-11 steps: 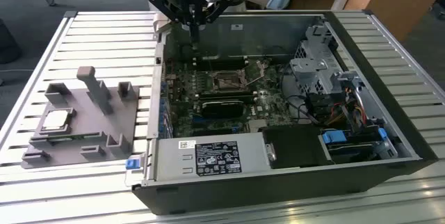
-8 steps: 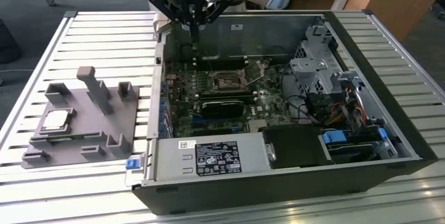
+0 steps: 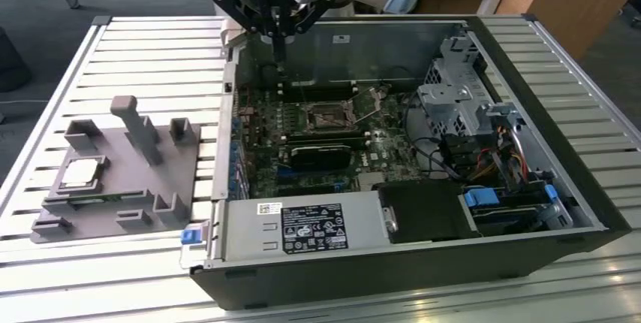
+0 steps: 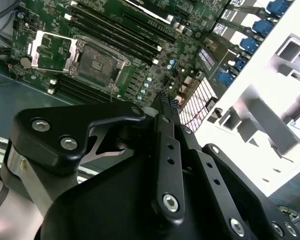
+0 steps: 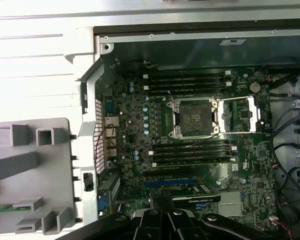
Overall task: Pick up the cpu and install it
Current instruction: 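Reach for the cpu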
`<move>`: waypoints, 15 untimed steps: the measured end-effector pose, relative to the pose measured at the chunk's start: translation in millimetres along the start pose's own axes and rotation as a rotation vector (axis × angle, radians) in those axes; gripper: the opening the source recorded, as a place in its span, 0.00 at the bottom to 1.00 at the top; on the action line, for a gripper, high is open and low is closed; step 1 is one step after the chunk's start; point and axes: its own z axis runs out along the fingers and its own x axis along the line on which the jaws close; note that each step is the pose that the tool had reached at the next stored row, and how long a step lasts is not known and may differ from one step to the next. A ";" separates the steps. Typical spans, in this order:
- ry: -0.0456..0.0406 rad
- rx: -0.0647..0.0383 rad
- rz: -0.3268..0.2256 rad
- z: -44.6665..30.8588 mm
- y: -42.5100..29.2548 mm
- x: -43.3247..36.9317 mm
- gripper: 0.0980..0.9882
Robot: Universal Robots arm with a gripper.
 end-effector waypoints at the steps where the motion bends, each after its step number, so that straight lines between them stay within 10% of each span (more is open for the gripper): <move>1: 0.0000 0.000 0.000 0.0 0.0 0.3 0.01; 15: 0.0000 0.000 0.000 -0.2 -0.4 5.3 0.01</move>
